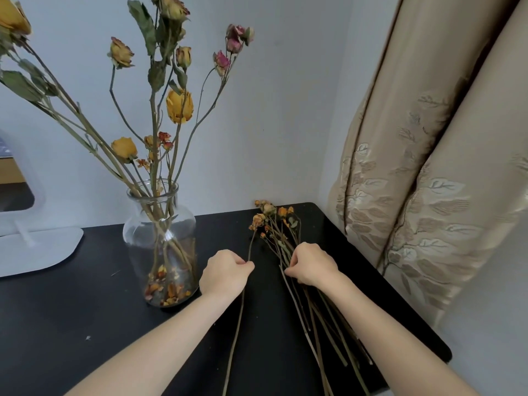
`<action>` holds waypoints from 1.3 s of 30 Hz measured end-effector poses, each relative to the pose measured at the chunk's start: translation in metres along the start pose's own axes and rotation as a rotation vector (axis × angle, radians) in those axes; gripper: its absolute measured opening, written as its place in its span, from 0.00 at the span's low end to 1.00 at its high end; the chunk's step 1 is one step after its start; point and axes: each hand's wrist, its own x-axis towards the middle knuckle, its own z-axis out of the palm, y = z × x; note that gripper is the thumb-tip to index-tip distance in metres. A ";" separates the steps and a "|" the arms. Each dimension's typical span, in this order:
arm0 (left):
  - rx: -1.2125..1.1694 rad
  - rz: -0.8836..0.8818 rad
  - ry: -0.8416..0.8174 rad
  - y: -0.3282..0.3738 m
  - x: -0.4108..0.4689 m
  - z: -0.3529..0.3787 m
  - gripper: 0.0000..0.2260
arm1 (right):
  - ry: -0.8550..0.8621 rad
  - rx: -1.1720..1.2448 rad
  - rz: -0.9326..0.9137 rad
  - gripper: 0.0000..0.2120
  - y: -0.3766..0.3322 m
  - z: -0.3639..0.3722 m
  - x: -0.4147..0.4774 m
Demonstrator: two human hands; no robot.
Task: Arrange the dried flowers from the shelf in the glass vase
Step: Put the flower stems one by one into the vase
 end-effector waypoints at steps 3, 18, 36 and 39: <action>-0.065 0.041 0.009 -0.002 -0.001 -0.004 0.13 | 0.003 0.049 -0.001 0.08 0.000 -0.004 0.001; -0.434 0.248 0.086 0.034 -0.019 -0.055 0.04 | 0.231 0.904 -0.115 0.11 -0.002 -0.061 -0.007; -0.617 0.662 0.174 0.067 -0.085 -0.133 0.06 | 0.251 1.091 -0.221 0.08 -0.028 -0.079 -0.052; -0.631 0.622 0.216 0.046 -0.093 -0.147 0.05 | 0.259 1.102 -0.245 0.08 -0.033 -0.080 -0.058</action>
